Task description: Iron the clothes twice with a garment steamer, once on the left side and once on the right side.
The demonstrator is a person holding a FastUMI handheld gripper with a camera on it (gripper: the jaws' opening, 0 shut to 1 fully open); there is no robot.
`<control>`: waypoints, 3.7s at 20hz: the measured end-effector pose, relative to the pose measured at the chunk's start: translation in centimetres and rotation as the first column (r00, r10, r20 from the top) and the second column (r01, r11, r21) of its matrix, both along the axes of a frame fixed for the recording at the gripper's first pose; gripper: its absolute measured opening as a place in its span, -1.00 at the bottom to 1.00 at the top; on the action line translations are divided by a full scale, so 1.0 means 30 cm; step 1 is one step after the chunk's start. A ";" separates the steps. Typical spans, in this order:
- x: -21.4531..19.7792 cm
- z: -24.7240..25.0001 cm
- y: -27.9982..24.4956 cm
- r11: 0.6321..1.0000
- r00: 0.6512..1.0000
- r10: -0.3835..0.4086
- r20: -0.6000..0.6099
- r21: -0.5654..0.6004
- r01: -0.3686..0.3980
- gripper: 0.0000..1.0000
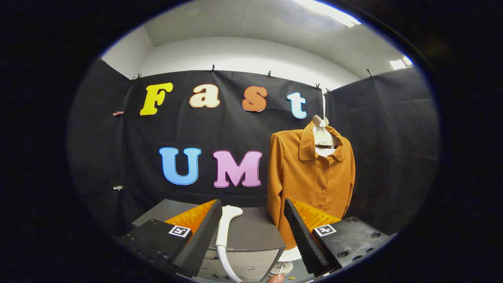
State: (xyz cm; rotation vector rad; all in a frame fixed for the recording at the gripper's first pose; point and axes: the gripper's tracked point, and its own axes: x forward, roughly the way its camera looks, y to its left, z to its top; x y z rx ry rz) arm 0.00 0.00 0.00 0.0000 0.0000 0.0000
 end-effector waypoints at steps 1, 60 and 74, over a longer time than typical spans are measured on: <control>-0.005 -0.004 0.004 1.000 1.000 0.002 0.001 0.001 -0.002 0.96; 0.411 -0.857 0.341 0.991 0.782 0.129 -0.610 0.046 -0.128 -0.58; 0.280 -0.251 0.125 0.983 0.974 0.153 -0.167 0.128 -0.132 -0.59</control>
